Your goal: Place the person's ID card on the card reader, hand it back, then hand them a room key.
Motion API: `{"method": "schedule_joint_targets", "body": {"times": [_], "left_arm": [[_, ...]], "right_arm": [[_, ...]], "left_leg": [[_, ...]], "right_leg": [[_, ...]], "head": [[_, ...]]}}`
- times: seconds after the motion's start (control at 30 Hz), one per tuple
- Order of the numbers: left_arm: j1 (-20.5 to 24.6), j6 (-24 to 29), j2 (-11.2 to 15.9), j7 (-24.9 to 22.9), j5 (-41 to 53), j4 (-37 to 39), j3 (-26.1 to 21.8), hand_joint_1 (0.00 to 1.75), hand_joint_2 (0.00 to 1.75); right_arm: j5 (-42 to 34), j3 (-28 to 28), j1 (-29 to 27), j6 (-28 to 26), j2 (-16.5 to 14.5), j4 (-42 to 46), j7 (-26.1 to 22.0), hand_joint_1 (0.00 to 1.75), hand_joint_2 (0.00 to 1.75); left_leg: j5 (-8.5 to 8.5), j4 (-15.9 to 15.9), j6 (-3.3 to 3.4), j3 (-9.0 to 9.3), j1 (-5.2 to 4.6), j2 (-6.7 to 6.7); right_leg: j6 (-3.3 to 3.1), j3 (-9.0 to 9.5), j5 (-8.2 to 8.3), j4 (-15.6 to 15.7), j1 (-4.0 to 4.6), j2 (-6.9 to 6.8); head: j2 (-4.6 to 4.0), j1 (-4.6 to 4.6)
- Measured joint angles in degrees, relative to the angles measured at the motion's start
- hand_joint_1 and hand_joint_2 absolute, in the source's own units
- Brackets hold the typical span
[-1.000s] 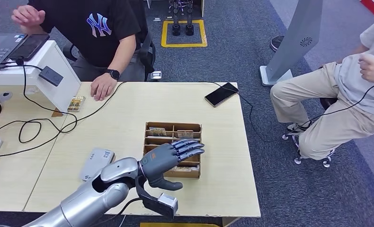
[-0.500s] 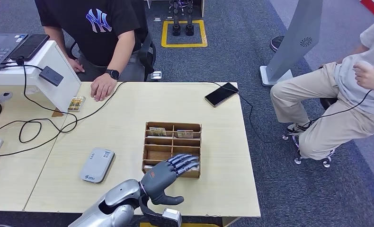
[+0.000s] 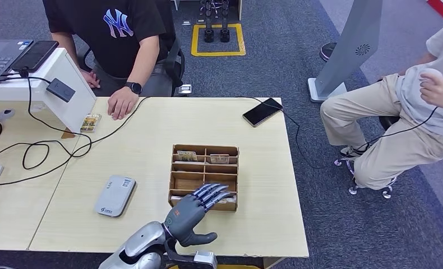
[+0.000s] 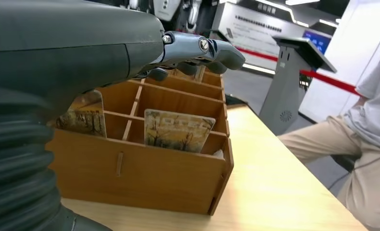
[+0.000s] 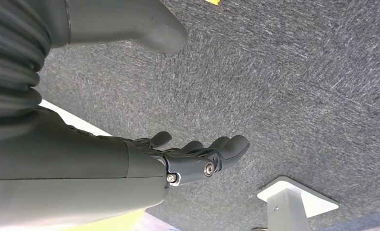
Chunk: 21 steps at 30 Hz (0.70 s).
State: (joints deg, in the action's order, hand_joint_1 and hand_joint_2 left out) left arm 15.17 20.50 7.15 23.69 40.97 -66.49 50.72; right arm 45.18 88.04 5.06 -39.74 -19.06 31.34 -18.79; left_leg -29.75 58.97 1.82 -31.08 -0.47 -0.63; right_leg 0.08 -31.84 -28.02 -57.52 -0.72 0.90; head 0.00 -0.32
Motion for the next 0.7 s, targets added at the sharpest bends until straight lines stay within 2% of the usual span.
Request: {"method": "schedule_joint_targets", "body": {"times": [0.23, 0.43, 0.7], "left_arm": [[-3.1, 12.7, -3.6, 0.6, 1.8, -0.1, -6.2, 0.0, 1.75], [-5.3, 13.8, -6.1, 1.9, 0.5, -1.3, -10.5, 0.0, 1.75], [-6.2, 14.2, -7.4, 2.9, 0.0, -1.9, -12.7, 0.0, 1.75]], "right_arm": [[-2.0, 0.0, 0.0, 0.0, 0.0, 0.0, 0.9, 0.0, 1.75], [-3.0, 0.0, 0.0, 0.0, 0.0, 0.0, 1.5, 0.0, 1.75], [-3.4, 0.0, 0.0, 0.0, 0.0, 0.0, 1.7, 0.0, 1.75]], "left_leg": [[0.0, 0.0, 0.0, 0.01, 0.0, 0.0], [0.0, 0.0, 0.0, 0.01, 0.0, -0.01], [0.0, 0.0, 0.0, 0.02, 0.0, -0.01]], "right_leg": [[0.0, 0.02, 0.0, 0.0, 0.0, 0.0], [0.0, 0.02, 0.0, 0.0, 0.0, -0.01], [0.0, 0.02, 0.0, 0.0, 0.0, -0.02]], "head": [[0.0, 0.01], [0.0, -0.01], [0.0, 0.01]]}}
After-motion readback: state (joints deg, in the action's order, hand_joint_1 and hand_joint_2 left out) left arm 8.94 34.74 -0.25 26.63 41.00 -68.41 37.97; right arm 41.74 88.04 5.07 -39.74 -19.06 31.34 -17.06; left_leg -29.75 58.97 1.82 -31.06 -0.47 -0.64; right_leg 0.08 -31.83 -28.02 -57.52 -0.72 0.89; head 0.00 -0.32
